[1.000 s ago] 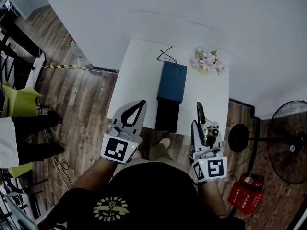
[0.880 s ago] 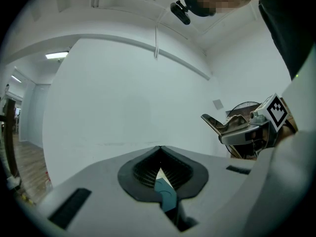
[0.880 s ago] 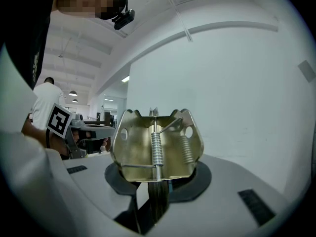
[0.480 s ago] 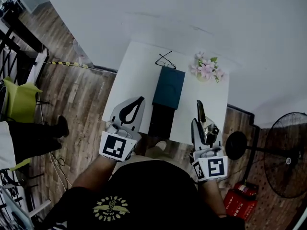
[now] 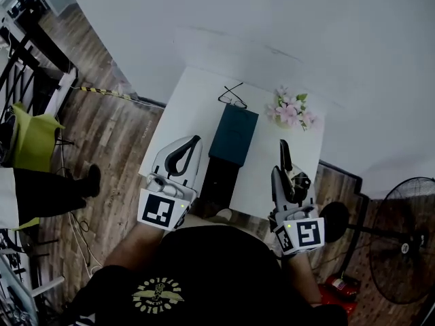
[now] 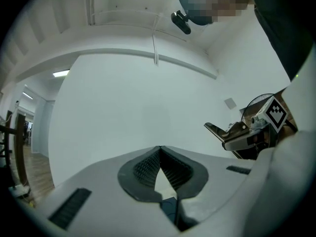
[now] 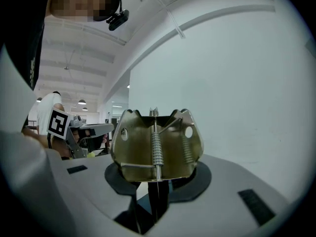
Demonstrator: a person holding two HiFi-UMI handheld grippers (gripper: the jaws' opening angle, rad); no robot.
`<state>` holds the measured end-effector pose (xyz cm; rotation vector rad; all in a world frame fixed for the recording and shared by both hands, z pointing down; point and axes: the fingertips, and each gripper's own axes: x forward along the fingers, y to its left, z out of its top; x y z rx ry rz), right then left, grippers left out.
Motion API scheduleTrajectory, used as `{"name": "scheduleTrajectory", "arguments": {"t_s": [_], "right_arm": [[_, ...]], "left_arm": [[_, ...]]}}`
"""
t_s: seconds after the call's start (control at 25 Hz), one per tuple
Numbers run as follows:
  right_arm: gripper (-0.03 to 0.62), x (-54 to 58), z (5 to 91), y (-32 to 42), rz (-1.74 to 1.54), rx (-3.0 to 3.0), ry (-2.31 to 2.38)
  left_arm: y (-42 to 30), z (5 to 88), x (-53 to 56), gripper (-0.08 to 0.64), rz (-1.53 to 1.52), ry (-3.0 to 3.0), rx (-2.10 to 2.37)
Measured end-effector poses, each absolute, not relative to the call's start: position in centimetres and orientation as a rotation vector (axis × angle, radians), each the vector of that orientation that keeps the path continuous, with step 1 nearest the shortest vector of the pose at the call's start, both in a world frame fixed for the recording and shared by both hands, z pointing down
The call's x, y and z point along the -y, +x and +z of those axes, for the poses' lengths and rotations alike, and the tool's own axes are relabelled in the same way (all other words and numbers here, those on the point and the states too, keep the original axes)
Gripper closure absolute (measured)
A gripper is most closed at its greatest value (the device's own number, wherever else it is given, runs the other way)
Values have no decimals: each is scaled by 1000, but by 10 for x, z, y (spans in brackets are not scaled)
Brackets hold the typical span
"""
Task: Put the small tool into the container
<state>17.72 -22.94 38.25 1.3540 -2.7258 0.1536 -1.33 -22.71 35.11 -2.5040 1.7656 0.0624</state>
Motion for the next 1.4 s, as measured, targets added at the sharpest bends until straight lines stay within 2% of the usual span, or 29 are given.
{"name": "scheduleTrajectory", "arguments": {"t_s": [0.44, 0.8, 1.4], "right_arm": [[483, 242, 393, 190, 269, 2711, 1391], [483, 239, 412, 175, 423, 2621, 1518], [483, 222, 497, 134, 660, 2413, 1630]], "left_arm": [[-2, 362, 240, 554, -9, -2553, -1749], [-8, 362, 262, 554, -29, -2672, -1566], [-25, 370, 291, 554, -68, -2806, -1275]]}}
